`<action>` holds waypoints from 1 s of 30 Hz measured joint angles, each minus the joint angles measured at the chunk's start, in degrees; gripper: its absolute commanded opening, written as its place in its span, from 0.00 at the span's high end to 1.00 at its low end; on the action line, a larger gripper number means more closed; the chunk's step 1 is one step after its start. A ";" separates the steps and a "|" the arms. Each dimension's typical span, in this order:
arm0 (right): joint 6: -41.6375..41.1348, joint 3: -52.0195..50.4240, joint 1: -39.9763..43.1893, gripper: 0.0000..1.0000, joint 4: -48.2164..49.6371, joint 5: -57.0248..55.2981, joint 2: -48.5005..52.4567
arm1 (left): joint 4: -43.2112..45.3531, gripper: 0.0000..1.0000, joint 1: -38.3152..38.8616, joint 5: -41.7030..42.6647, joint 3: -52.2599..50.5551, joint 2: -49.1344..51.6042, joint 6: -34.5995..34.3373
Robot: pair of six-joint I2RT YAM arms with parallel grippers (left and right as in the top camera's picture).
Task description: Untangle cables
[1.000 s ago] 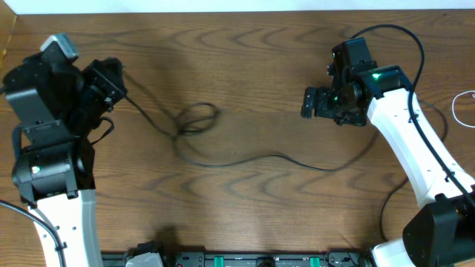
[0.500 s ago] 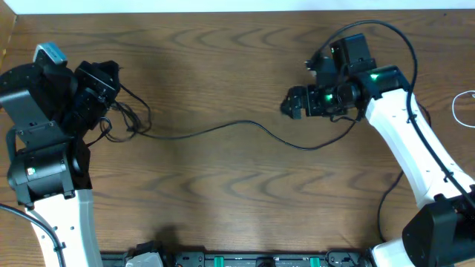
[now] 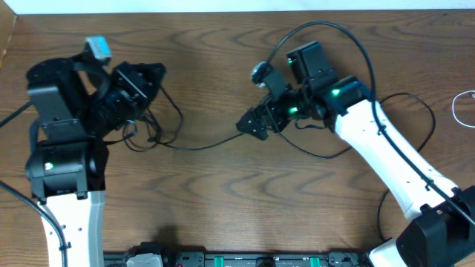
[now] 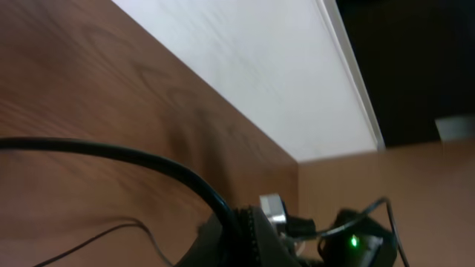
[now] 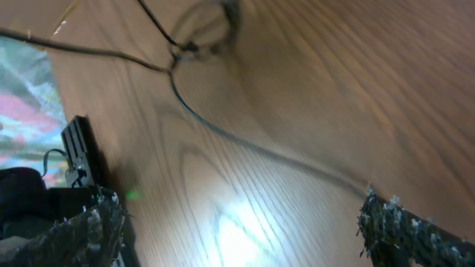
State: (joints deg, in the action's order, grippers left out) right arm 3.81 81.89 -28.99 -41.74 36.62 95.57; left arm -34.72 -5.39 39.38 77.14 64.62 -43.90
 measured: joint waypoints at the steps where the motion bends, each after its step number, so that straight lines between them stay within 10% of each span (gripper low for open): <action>1: 0.15 0.00 -0.70 0.01 0.85 0.11 0.00 | 0.02 0.92 0.94 0.20 0.00 0.00 -0.02; 22: 1.05 -0.09 -8.87 0.01 20.52 16.76 0.00 | 0.57 0.93 4.81 -1.18 0.00 0.00 -2.62; 24: 1.11 -0.11 -10.01 0.17 22.27 17.09 0.00 | 0.57 0.92 4.83 -1.14 0.00 0.00 -2.82; 27: 1.20 -0.11 -11.19 0.92 23.56 16.68 0.00 | 0.63 0.92 5.01 -1.18 0.00 0.00 -2.82; 30: -0.26 -0.11 -11.47 0.99 22.95 13.88 0.00 | 0.57 0.92 5.14 -2.32 0.00 0.00 -2.45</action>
State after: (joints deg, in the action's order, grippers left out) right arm 3.55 81.78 -40.47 -18.79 50.50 95.57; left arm -34.15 -0.25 37.06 77.14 64.62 -46.35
